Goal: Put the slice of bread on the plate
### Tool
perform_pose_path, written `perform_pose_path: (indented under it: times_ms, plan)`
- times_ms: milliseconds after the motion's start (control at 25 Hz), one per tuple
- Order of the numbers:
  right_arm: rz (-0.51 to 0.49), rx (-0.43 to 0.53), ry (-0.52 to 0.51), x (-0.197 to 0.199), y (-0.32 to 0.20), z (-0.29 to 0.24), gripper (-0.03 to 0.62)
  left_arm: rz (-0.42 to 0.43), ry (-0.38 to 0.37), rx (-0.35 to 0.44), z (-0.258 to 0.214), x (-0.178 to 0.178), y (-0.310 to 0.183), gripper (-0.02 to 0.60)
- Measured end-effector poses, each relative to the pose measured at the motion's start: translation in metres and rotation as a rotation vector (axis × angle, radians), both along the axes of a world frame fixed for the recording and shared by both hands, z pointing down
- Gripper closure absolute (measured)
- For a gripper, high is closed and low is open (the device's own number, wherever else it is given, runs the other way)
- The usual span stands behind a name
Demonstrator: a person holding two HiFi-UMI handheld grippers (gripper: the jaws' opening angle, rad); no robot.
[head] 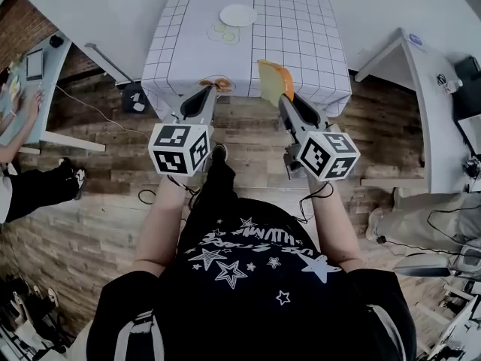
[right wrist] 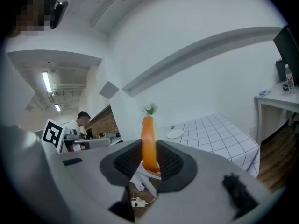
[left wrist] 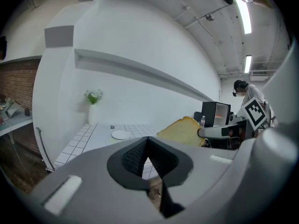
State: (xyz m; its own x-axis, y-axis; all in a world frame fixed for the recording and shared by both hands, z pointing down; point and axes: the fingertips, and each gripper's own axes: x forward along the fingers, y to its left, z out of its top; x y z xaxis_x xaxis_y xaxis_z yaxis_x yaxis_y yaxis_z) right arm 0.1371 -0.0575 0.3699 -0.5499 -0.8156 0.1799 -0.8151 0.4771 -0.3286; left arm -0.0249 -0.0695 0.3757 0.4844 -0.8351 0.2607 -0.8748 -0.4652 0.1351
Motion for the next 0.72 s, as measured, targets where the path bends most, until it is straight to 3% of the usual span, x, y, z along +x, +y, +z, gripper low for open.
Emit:
perform_pose_path:
  times_ms: [720]
  plan:
    - [0.071, -0.069, 0.057, -0.031, -0.130, 0.023, 0.499, 0.057, 0.052, -0.034, 0.018, -0.036, -0.136, 0.572]
